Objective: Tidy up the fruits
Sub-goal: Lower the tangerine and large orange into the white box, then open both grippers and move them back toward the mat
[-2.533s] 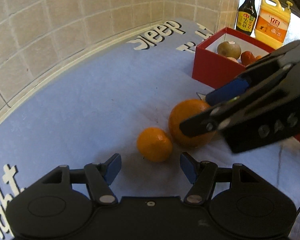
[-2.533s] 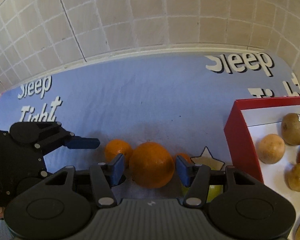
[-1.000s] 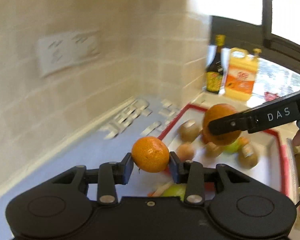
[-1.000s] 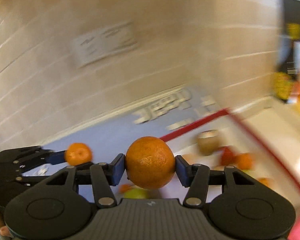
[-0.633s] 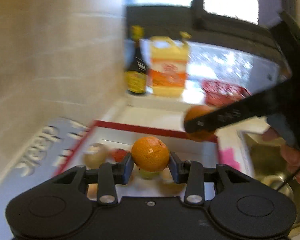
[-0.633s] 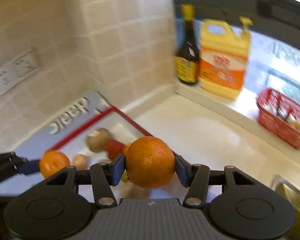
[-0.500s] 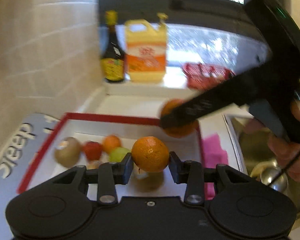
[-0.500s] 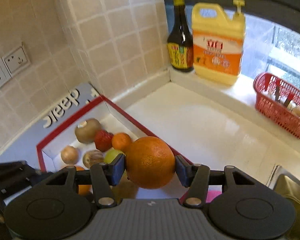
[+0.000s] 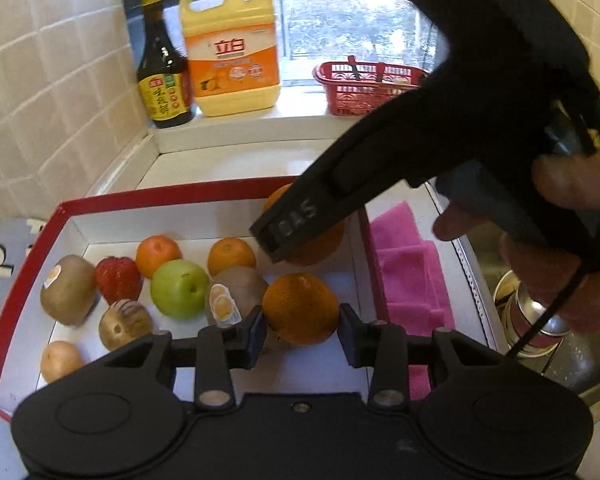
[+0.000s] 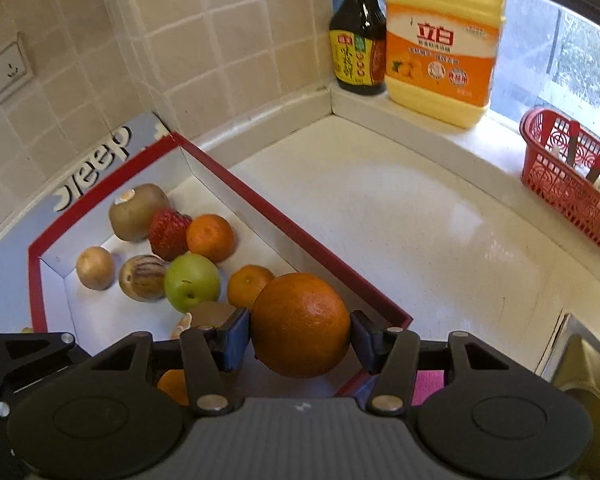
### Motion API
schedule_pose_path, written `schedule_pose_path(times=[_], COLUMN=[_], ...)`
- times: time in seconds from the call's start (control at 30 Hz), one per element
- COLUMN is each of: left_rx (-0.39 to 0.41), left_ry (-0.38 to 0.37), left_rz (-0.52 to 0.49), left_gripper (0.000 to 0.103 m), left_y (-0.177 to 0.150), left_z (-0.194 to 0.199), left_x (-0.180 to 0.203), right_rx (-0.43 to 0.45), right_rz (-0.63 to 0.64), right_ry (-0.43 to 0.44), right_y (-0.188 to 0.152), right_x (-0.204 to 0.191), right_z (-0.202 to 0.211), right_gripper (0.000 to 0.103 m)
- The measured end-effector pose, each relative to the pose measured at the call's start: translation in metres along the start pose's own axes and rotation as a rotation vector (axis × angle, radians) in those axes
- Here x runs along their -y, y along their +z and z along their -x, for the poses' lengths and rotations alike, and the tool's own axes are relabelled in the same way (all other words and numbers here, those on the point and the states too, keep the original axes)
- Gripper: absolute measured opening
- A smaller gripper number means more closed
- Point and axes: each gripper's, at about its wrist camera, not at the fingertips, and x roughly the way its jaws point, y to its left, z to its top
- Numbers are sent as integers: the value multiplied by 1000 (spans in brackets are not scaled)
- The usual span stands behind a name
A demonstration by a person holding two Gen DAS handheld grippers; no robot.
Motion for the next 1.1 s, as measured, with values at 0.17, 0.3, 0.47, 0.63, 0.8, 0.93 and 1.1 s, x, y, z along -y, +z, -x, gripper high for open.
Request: schedule_pose_path(times=[0.17,0.3,0.47,0.63,0.8,0.93,1.1], left_rx=[-11,-18,-18,-47,-61,-63,-74], left_ry=[-15,-27,-51,-77,-79,-75,-47], left_rz=[-24,-17,-3,45,70,82,111], left_gripper=[46,46,46,47,47,46,67], left_y=[-1,-2,-2,-3,-6,-9,-9], left_z=[-5,-8,-10,-12,-13,-13,-12], left_x=[4,2,-1,-7,-11,-11,-15], right_rx=[-10,-18,-43,-47,-47,-47,-47], right_rz=[14,22,50,106,151,208,249], right_ry=[-11,-18,-53,-118,-169,-226,-256], right_y=[1,0,0,-2,-4,-8,-11], right_x=[-4,-7,-14,-22,-29,-39,-50], right_z=[-3,-6,-13,-18,-21,-26,-31], right_gripper=[56,56,56,56,56,56,57])
